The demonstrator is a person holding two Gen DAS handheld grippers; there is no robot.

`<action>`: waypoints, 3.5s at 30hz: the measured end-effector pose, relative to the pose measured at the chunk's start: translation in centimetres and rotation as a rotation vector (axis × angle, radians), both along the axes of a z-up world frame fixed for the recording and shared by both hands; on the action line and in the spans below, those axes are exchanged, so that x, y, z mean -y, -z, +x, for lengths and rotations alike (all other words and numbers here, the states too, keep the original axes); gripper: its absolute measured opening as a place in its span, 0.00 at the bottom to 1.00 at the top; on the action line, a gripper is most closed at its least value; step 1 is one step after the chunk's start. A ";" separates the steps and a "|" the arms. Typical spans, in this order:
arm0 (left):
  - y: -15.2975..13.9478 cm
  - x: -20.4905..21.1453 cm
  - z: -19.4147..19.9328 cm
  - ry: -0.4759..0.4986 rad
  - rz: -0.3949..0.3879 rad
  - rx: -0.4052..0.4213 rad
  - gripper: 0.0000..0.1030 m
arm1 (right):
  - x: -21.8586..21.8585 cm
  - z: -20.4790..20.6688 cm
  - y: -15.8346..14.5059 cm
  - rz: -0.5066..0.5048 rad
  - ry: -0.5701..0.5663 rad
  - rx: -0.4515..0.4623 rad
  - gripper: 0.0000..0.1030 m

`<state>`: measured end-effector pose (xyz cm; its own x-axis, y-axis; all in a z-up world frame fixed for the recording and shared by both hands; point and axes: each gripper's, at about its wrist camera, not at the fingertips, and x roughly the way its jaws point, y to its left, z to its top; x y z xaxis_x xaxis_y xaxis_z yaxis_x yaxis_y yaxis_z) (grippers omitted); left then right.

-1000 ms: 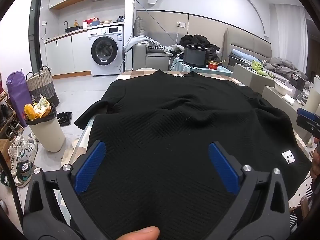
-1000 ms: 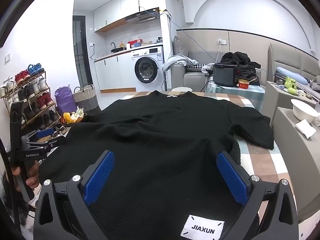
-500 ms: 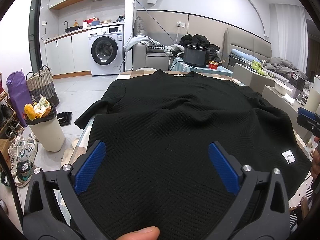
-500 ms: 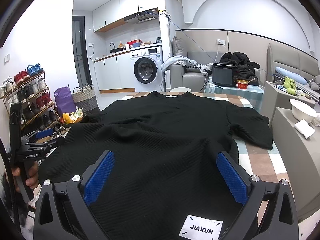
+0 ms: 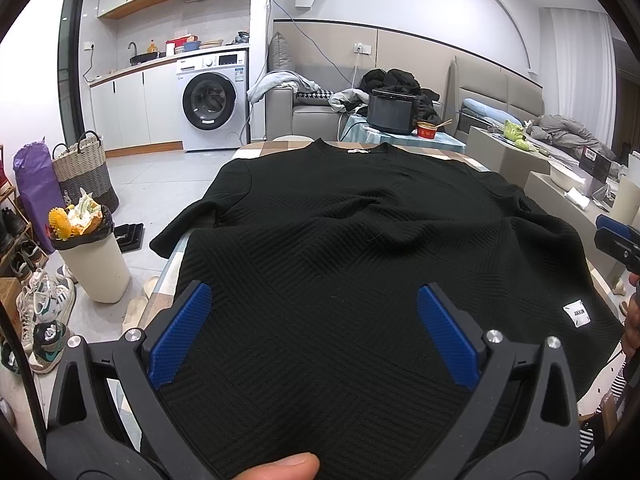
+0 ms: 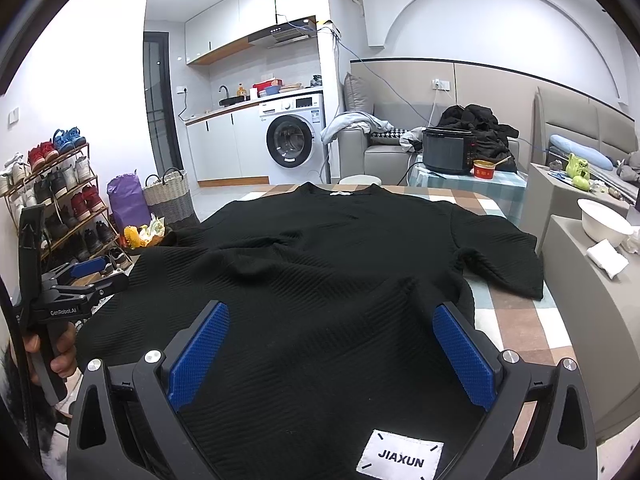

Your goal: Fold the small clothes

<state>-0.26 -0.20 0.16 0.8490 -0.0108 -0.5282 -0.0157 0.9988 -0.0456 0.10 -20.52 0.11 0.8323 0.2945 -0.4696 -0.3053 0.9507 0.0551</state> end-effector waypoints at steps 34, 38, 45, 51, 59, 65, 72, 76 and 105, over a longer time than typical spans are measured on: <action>1.0 -2.2 2.2 -0.032 -0.008 -0.047 0.99 | 1.3 3.3 1.7 0.010 0.086 -0.107 1.00; 1.0 -2.5 3.4 -0.041 0.003 -0.062 0.99 | 2.5 4.4 1.2 0.028 0.153 -0.138 1.00; 0.7 -3.1 6.9 -0.030 0.007 -0.090 0.99 | 7.0 6.9 0.6 0.188 0.269 -0.230 1.00; 0.4 -4.4 10.0 -0.038 -0.028 -0.091 0.98 | 10.0 9.1 0.6 0.211 0.378 -0.274 0.95; 1.2 -5.8 13.3 -0.034 -0.050 -0.117 0.81 | 17.4 14.8 3.0 0.431 0.510 -0.402 0.81; 1.7 -6.1 14.6 -0.056 -0.045 -0.126 0.81 | 21.0 17.6 4.6 0.445 0.613 -0.431 0.76; 2.5 -5.7 15.9 -0.053 -0.040 -0.150 0.81 | 23.1 19.9 6.0 0.472 0.611 -0.457 0.64; 2.8 -5.2 16.6 -0.045 -0.040 -0.154 0.81 | 22.8 21.0 6.0 0.419 0.643 -0.453 0.43; 1.7 -9.1 14.6 -0.110 -0.100 -0.112 0.82 | -1.3 28.1 1.4 -0.041 -0.097 -0.484 0.31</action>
<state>14.29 8.85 -1.50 0.7842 0.0216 -0.6202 -0.1351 0.9814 -0.1367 28.24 -19.19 -1.28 0.4853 0.3329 -0.8085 -0.3410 0.9235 0.1755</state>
